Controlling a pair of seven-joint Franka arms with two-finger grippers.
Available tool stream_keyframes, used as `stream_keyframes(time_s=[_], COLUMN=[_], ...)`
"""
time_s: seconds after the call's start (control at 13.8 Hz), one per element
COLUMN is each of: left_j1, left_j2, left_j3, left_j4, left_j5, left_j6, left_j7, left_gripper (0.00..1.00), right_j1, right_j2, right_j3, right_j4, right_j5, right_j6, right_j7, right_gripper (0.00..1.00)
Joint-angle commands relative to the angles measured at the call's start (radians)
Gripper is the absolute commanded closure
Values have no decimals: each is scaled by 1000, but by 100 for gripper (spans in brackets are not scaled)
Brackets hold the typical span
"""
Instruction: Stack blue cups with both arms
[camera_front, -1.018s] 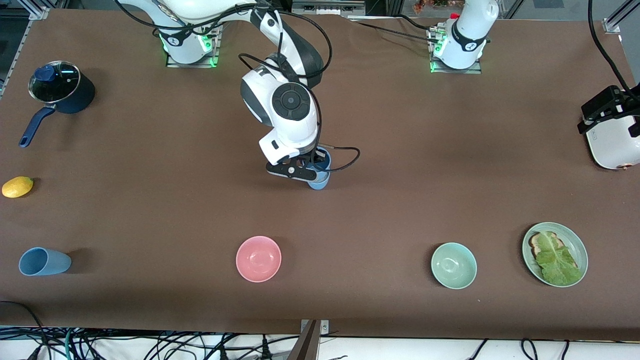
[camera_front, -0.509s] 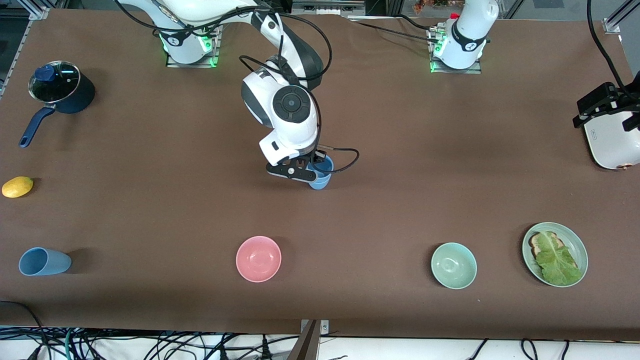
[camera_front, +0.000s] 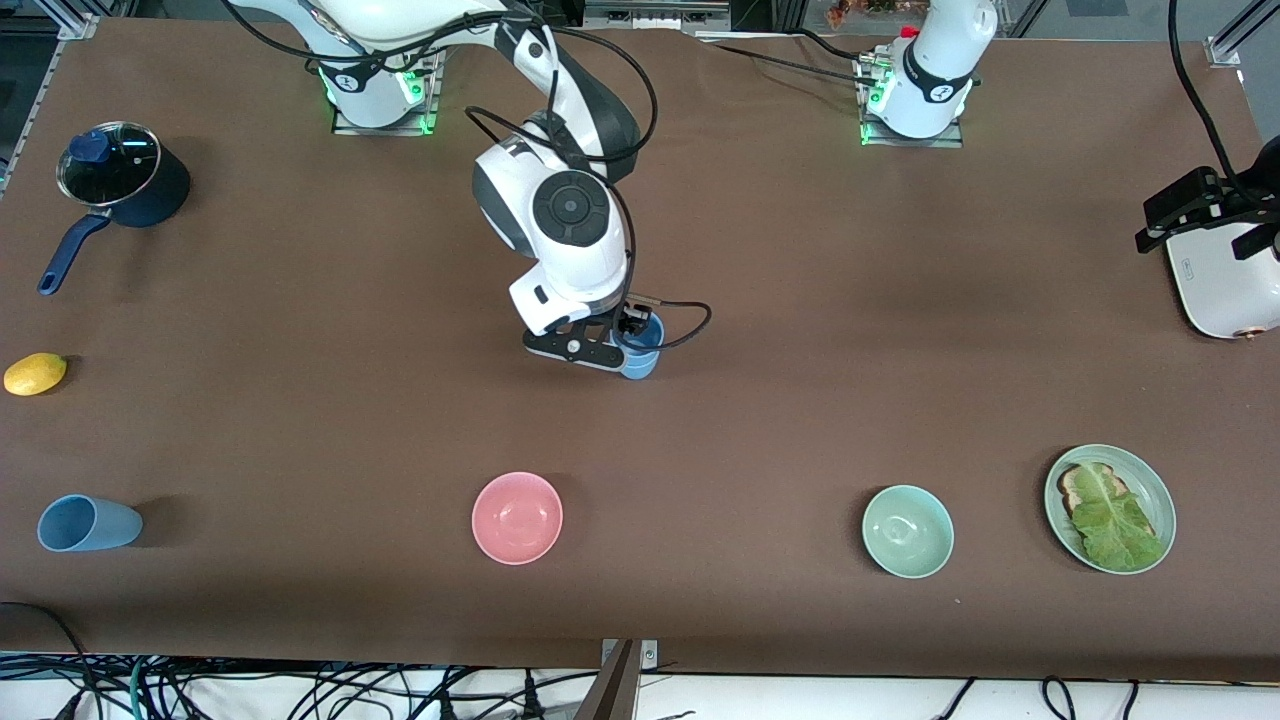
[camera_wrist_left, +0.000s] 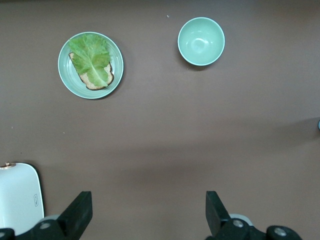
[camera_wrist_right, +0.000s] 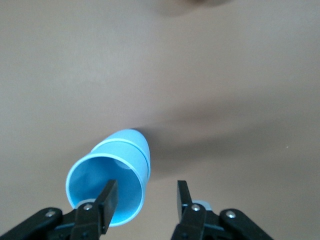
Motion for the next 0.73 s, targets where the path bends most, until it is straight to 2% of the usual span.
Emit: stream_keyframes(time_s=[0.0,0.07,0.15,0.29,0.65], left_j1=[8,8,8,8,6], left_j2=[-13,-13,-13,-13,-14], left_j3=[-8,-8,-8,-8,-8], left_j4=[-16,-16,-16,-16,-16], left_j5=[-3,-3,-3,-3,-4], left_j6=[-12,-12,-15,-33,-38], left_j7=[22,22,22,20,19], left_gripper=[0,0,0,0,0], right_j1=[-46,-58,-74,-100,-207], right_j2=[-69,-89,-109,-149,-293], right_j3=[5,5,5,5,5], right_j4=[-16,-16,-19,-20,-77], right_j5=[30,38,39,49,55], right_j6=[-29,-54,-78,-126,-252], right_j7=[-14,-31,-58,-100,-308], right_gripper=[25,17,16,1,0])
